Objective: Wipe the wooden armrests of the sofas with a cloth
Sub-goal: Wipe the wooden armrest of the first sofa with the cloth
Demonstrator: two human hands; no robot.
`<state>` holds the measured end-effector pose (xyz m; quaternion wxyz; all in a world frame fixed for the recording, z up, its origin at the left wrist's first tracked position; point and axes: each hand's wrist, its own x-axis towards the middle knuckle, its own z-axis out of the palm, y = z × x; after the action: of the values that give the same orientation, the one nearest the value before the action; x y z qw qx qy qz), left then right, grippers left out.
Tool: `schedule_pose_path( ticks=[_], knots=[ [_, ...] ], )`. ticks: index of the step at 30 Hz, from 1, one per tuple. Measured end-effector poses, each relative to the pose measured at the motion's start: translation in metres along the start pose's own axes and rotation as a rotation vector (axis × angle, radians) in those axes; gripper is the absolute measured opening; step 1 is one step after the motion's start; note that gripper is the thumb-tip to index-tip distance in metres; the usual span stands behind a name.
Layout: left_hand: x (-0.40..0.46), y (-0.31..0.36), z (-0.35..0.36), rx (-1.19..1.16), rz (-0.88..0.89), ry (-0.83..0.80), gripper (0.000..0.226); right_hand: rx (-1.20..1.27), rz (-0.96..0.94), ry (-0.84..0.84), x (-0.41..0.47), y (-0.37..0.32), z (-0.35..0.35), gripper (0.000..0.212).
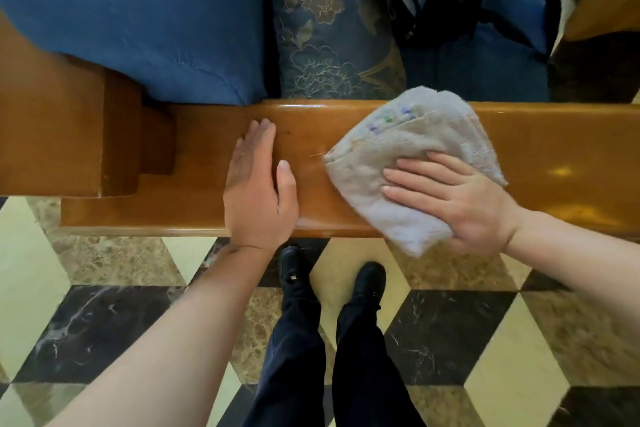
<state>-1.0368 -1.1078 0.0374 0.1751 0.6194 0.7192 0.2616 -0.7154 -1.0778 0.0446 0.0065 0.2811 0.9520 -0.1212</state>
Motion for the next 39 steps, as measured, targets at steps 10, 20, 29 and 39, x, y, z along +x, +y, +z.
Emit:
schedule_pose_path(
  ticks=[10,20,29,39],
  knots=[
    [0.001,0.012,0.002,0.058,-0.057,0.019,0.043,0.129,1.543,0.405,0.112,-0.101,0.005,0.073],
    [-0.001,0.003,-0.005,-0.007,-0.039,-0.045,0.047,-0.066,-0.091,-0.090,0.017,-0.039,0.000,0.064],
    [0.000,0.012,-0.003,-0.059,-0.103,0.013,0.046,0.273,1.444,0.292,0.164,-0.170,0.001,0.082],
    [-0.031,-0.036,-0.052,-0.180,-0.031,0.183,0.039,0.062,0.980,0.176,0.144,-0.166,0.021,0.088]
  ],
)
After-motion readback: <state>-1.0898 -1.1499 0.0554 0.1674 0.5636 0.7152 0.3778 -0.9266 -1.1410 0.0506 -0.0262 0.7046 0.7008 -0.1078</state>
